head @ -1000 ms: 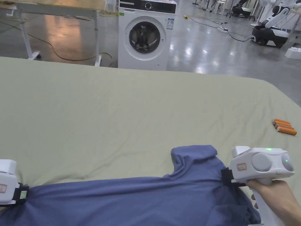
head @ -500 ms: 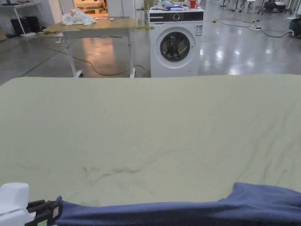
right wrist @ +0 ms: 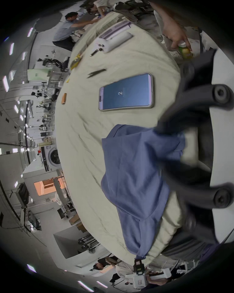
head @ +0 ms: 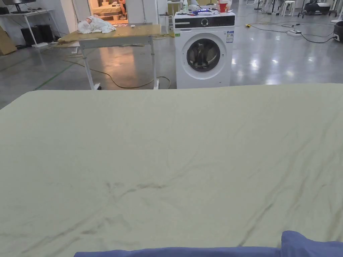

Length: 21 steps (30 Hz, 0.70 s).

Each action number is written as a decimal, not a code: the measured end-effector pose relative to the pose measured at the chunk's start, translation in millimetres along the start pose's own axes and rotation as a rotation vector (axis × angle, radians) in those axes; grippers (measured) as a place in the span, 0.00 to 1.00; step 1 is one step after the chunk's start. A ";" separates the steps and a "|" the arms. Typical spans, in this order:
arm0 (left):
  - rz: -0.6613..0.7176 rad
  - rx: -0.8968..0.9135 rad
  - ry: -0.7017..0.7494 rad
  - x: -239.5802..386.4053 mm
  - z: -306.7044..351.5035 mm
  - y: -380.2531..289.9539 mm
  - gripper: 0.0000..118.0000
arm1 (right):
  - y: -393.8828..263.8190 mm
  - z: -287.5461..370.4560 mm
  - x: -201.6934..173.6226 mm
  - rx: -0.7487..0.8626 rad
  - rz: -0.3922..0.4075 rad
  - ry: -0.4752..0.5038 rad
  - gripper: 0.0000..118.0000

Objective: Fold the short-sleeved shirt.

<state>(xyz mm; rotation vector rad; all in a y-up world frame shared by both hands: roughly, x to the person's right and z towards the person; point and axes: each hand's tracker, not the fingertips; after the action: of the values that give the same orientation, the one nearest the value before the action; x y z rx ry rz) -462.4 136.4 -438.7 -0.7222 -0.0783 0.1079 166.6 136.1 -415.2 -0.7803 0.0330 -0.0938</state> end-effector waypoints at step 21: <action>-0.133 0.712 -0.041 115.5 154.6 44.8 0.00 | 56.7 90.2 -129.9 0.606 0.167 0.203 0.00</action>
<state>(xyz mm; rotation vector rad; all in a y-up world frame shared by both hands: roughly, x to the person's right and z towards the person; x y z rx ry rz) -367.9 285.5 -348.9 -0.0029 -0.1182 0.0185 47.2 252.0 -391.7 -0.1589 0.2506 -0.0204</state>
